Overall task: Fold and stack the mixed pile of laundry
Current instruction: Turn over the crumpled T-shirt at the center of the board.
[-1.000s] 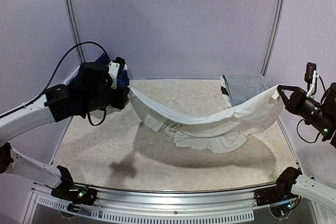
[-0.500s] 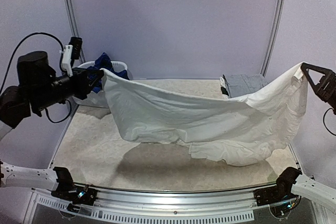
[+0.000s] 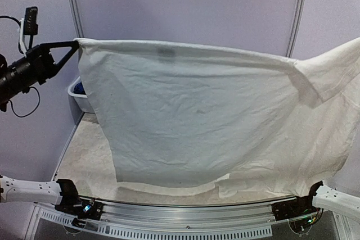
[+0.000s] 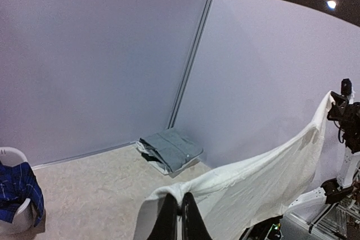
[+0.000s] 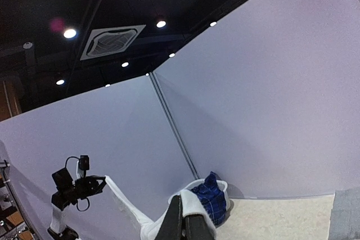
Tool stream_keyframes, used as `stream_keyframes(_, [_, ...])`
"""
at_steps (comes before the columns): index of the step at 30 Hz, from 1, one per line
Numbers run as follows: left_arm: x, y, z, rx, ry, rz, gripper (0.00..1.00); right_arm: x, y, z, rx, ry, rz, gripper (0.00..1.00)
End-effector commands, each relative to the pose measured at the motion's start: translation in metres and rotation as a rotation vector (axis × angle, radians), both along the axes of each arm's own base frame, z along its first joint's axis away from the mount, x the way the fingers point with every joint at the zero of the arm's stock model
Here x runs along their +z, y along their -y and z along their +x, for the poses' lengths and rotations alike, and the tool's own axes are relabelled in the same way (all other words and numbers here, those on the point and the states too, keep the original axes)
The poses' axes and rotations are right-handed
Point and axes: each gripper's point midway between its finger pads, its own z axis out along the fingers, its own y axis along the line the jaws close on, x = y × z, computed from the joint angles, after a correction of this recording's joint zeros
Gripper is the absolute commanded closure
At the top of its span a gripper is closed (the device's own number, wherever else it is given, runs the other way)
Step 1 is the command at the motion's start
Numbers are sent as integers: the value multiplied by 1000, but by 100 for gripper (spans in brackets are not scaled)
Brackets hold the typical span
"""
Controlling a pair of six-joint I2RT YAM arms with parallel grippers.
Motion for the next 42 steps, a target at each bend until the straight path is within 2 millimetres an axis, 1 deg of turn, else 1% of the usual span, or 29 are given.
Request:
stream_keyframes(1, [23, -1, -4, -12, 29, -28, 100, 32, -14, 22, -19, 18, -27, 99])
stream_keyframes(2, [24, -2, -1, 6, 28, -27, 100, 32, -17, 29, -29, 7, -41, 99])
stream_keyframes(3, [23, -3, 4, 32, 22, -24, 100, 29, -22, 45, -56, -24, -57, 99])
stream_keyframes(4, [20, -6, 8, 64, 12, -19, 100, 24, -20, 60, -112, -54, -64, 99])
stream_keyframes(6, [3, -13, 24, 164, -26, 13, 100, 6, -17, 87, -212, -115, -87, 99])
stream_keyframes(8, [-22, -21, 44, 289, -78, 70, 100, -18, -14, 112, -311, -181, -132, 99])
stream_keyframes(10, [-47, -22, 61, 375, -124, 147, 100, -52, -19, 143, -390, -264, -203, 99])
stream_keyframes(11, [-62, -21, 69, 415, -152, 189, 100, -73, -24, 159, -420, -310, -241, 99])
stream_keyframes(12, [-78, -19, 78, 450, -178, 228, 100, -95, -29, 173, -441, -353, -278, 99])
stream_keyframes(13, [-96, -17, 86, 485, -206, 269, 100, -125, -36, 191, -464, -411, -330, 99])
stream_keyframes(14, [-116, -16, 95, 518, -239, 311, 100, -148, -39, 204, -493, -452, -362, 99])
stream_keyframes(15, [-135, -18, 103, 558, -272, 347, 100, -168, -40, 214, -526, -484, -391, 99])
stream_keyframes(18, [-204, -22, 124, 619, -410, 417, 100, -229, -41, 243, -592, -590, -467, 99])
stream_keyframes(19, [-227, -23, 130, 623, -454, 431, 100, -247, -42, 251, -592, -624, -480, 99])
stream_keyframes(20, [-249, -27, 138, 641, -503, 438, 100, -271, -47, 261, -570, -669, -498, 99])
stream_keyframes(21, [-268, -31, 143, 649, -541, 452, 100, -288, -50, 269, -555, -701, -495, 99])
stream_keyframes(23, [-298, -37, 151, 665, -593, 469, 100, -318, -55, 284, -531, -752, -507, 99])
stream_keyframes(25, [-322, -39, 158, 664, -634, 480, 100, -336, -57, 296, -525, -782, -511, 99])
stream_keyframes(26, [-331, -38, 162, 661, -647, 482, 100, -341, -57, 301, -525, -792, -511, 99])
stream_keyframes(27, [-339, -37, 166, 660, -658, 489, 100, -351, -59, 308, -518, -810, -522, 99])
stream_keyframes(29, [-351, -36, 174, 666, -675, 503, 100, -361, -62, 318, -509, -825, -521, 99])
stream_keyframes(30, [-356, -38, 177, 676, -682, 514, 100, -370, -63, 325, -507, -840, -527, 99])
stream_keyframes(31, [-360, -40, 181, 693, -687, 525, 100, -372, -63, 330, -507, -843, -526, 99])
stream_keyframes(35, [-372, -51, 193, 755, -704, 543, 100, -386, -70, 354, -509, -859, -545, 99])
stream_keyframes(36, [-374, -52, 197, 764, -704, 542, 100, -385, -72, 359, -507, -855, -543, 99])
stream_keyframes(37, [-375, -54, 200, 770, -705, 542, 100, -392, -75, 365, -502, -863, -552, 99])
stream_keyframes(38, [-377, -55, 203, 778, -706, 540, 100, -392, -77, 370, -497, -859, -551, 99])
stream_keyframes(40, [-379, -57, 210, 789, -705, 536, 100, -401, -81, 381, -495, -874, -570, 99])
stream_keyframes(42, [-380, -58, 219, 796, -705, 531, 100, -404, -81, 392, -512, -879, -576, 99])
